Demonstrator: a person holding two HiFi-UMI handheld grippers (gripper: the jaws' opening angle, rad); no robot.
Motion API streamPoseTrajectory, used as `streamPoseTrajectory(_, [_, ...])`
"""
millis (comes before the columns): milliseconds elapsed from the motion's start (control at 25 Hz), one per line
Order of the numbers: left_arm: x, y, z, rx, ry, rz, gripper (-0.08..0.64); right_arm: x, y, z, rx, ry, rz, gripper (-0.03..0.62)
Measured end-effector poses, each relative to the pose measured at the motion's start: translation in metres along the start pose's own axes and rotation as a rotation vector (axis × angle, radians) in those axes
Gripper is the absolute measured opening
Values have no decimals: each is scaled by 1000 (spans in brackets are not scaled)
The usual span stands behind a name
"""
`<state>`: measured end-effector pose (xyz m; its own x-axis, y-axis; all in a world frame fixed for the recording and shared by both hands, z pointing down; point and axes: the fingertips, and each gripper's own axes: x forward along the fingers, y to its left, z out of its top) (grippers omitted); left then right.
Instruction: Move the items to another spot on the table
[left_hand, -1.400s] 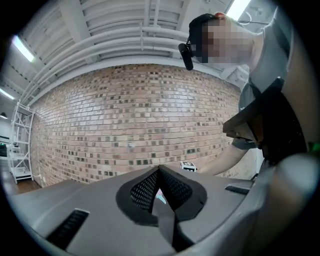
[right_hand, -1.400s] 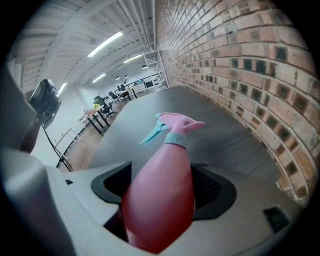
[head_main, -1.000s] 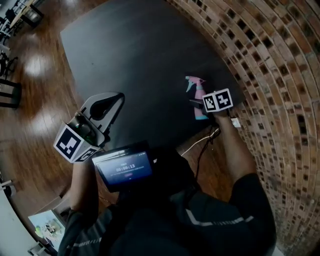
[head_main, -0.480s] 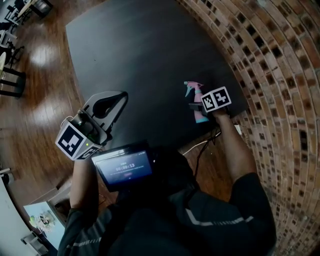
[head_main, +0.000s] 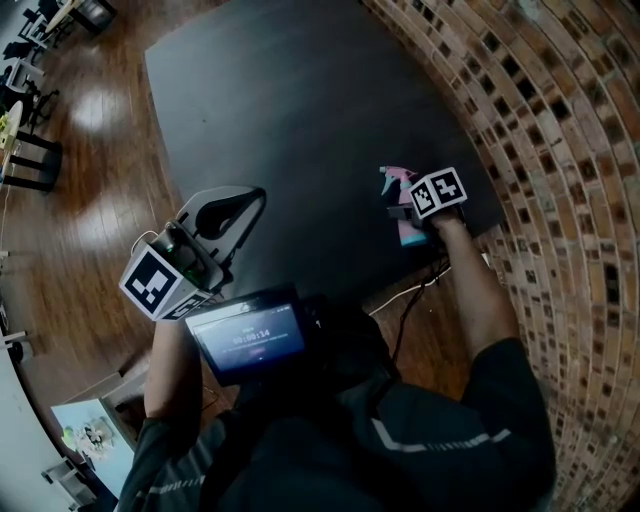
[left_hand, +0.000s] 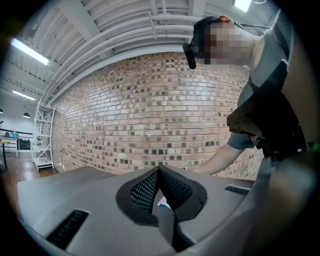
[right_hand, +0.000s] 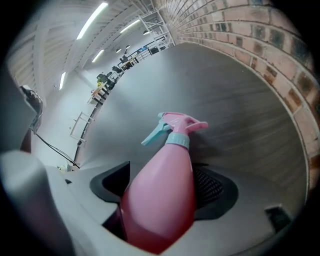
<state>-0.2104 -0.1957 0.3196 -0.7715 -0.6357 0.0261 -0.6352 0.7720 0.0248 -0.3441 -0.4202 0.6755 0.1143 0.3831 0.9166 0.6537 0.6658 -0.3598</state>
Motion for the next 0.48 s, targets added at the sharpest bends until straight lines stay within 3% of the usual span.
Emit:
streamPoseTrajectory(120, [-12,1,6,12,-11,-14,-3,-6,-6,5,12,-46,-45,449])
streamPoseTrajectory(480, [-55,-5,28,33,-83,-62,-3,-82,29,15,43,-331,-121,449])
